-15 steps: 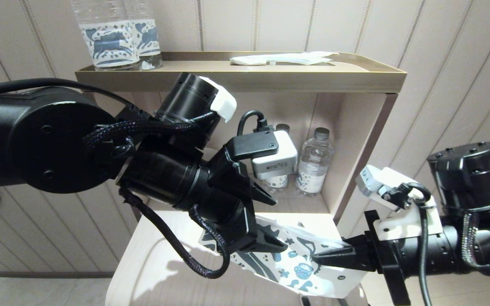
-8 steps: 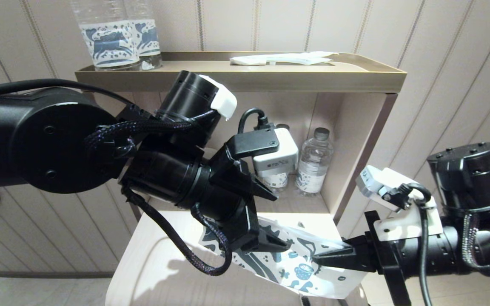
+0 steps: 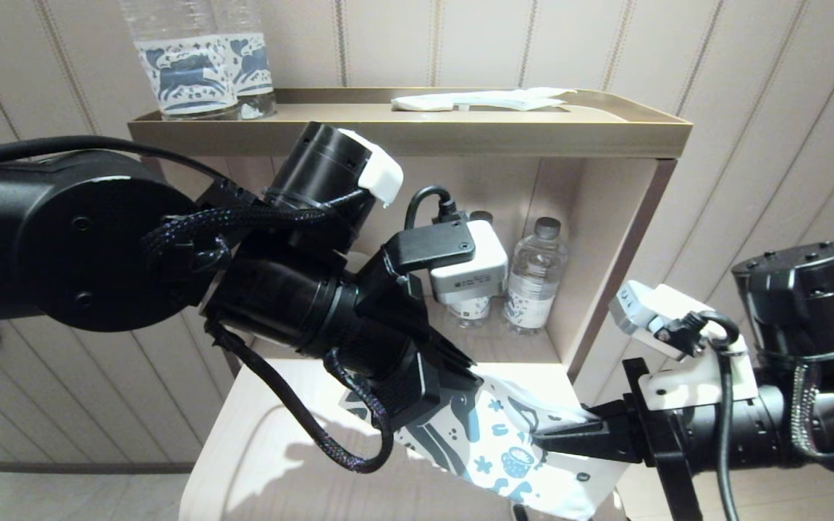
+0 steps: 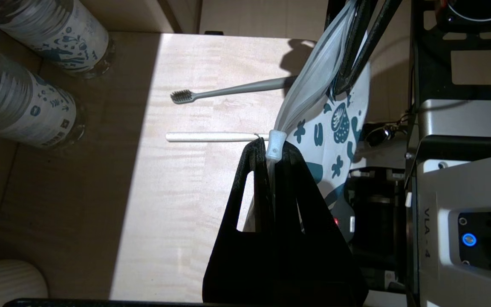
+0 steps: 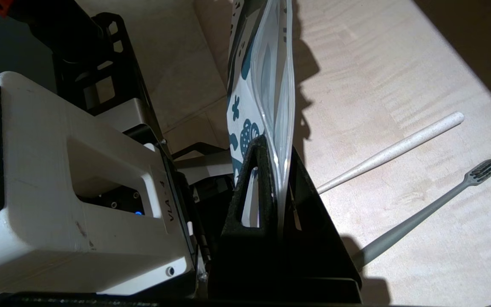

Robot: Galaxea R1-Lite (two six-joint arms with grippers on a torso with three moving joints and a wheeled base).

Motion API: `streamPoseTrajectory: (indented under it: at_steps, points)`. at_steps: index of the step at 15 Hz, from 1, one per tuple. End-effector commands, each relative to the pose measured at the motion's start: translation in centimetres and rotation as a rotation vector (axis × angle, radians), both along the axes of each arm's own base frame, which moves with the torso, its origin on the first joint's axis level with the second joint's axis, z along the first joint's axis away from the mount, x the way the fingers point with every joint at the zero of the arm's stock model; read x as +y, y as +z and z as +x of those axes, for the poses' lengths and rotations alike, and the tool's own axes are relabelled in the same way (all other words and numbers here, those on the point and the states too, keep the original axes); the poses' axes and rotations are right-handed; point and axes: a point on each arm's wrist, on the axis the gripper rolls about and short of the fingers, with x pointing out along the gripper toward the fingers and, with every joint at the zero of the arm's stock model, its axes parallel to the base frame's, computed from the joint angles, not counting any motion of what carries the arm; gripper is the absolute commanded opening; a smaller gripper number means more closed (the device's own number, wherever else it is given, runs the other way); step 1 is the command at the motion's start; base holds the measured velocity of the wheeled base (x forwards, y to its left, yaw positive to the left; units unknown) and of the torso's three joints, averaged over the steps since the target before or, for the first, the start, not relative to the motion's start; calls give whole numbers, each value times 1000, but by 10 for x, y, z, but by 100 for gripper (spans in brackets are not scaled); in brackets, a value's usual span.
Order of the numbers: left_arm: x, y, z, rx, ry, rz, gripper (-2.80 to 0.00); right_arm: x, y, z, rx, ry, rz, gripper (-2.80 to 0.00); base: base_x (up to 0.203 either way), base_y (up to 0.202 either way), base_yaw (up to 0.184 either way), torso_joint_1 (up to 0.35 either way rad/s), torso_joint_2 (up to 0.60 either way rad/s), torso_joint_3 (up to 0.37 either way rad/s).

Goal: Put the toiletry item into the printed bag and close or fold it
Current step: Open the storage bag

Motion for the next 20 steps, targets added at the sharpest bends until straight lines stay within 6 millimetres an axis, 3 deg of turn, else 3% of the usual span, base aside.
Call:
streamPoseTrajectory:
  at_steps: [1,15,20]
  points:
    - [-1,0,0,0,-5,1,-280,0,-1,0,0,6,0,-280,0,0,0,0,0,0]
    - [21,-6,-9,18,21,30,-280,-9,-3,-10,2,-14,-1,-280,0,0,0,0,0,0]
    - [43,-7,-6,11,68,41,-280,-11,-3,-13,0,-16,0,-280,0,0,0,0,0,0]
